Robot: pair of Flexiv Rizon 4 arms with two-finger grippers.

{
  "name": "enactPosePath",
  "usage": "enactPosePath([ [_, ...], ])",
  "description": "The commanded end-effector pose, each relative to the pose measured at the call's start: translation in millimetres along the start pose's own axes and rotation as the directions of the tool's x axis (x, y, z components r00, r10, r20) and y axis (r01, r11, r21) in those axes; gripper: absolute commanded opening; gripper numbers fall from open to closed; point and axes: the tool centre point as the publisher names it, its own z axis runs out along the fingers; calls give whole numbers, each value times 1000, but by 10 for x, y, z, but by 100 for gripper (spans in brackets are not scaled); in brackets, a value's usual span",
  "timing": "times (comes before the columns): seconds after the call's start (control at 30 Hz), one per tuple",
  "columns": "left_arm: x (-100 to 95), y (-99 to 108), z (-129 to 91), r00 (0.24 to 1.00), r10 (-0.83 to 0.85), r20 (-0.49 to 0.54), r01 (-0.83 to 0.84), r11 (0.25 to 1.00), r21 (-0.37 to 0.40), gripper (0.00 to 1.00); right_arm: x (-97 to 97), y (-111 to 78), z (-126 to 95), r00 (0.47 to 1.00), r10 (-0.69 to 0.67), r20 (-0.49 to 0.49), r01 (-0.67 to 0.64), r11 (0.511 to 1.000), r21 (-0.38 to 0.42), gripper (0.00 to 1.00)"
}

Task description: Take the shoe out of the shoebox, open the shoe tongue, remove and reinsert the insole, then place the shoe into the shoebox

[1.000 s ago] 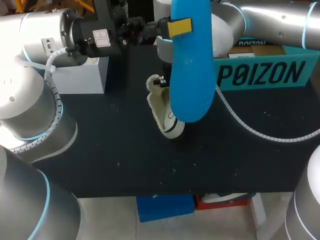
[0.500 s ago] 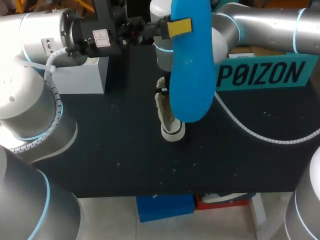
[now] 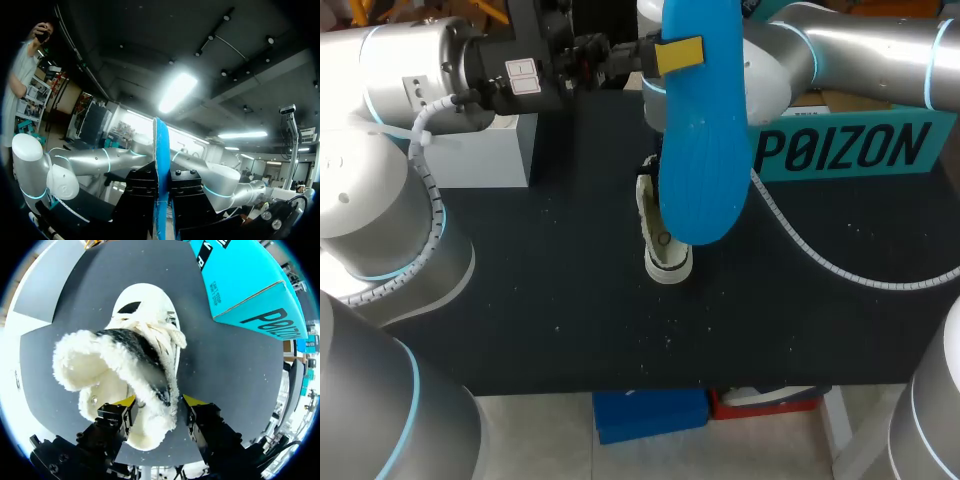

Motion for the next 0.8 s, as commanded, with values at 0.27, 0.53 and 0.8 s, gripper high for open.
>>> enactPosePath([
  [0.27,0,4,10,1000,1,2,-1,1000,2,0,-168,-180,-673,884,-6,-467,-48,994,-103,100],
  [0.53,0,4,10,1000,1,2,-1,1000,2,0,-168,-180,-673,884,-6,-467,-48,994,-103,100],
  [0.8,0,4,10,1000,1,2,-1,1000,2,0,-168,-180,-673,884,-6,-467,-48,994,-103,100],
])
